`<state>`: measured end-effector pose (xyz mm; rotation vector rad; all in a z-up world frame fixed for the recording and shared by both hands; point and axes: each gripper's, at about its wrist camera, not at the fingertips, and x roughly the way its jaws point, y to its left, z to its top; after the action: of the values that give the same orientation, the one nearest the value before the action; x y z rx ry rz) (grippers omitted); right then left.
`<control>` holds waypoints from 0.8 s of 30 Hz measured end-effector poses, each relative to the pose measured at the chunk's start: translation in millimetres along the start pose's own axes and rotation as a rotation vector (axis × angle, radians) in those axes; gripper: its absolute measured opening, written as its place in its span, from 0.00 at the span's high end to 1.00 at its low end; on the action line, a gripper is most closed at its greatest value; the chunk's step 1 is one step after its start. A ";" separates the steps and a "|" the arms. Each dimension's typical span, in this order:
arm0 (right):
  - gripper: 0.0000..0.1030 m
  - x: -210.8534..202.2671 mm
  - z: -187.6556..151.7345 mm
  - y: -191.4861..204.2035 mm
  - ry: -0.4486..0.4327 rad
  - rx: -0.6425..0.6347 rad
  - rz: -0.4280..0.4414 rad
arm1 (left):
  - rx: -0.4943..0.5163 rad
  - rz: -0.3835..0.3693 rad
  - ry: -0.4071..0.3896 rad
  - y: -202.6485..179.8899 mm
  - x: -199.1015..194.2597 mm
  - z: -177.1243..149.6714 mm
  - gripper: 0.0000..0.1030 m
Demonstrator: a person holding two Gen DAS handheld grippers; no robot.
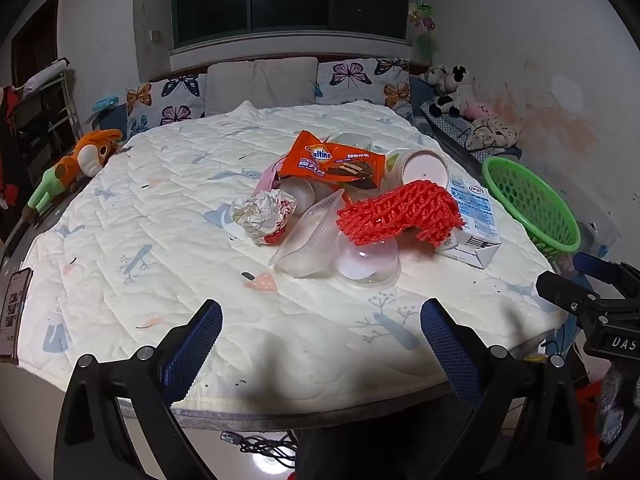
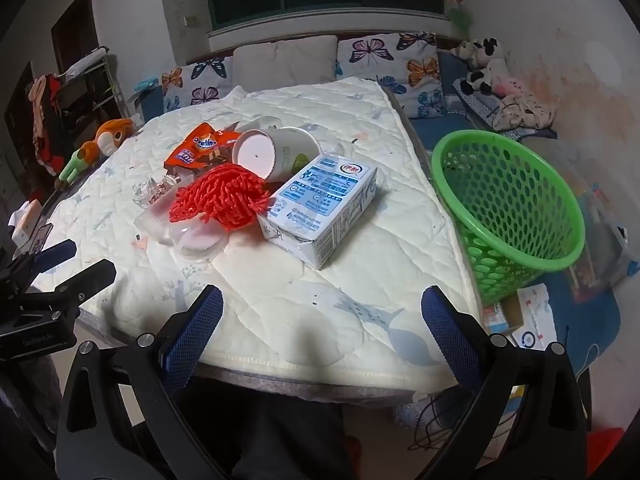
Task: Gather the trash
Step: 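Move both grippers toward the trash pile on the mattress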
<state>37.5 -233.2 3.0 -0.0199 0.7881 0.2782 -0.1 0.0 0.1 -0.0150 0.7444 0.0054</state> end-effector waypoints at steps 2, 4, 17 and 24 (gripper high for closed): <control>0.04 -0.4 0.8 1.1 0.000 0.001 -0.002 | -0.002 -0.003 0.006 0.1 0.3 0.1 0.07; 0.04 -0.9 1.0 1.5 0.001 0.001 -0.003 | -0.004 -0.005 0.004 0.2 0.3 0.1 0.07; 0.04 0.9 1.4 2.7 0.005 0.000 -0.004 | 0.000 -0.002 0.003 -3.2 3.0 1.8 0.07; 0.04 7.0 2.1 2.5 0.015 0.002 -0.002 | -0.001 -0.004 0.001 -2.2 2.7 1.6 0.07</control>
<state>43.0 -228.9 -0.2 -0.0205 0.8037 0.2759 3.0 -2.1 -0.5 -0.0179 0.7459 0.0016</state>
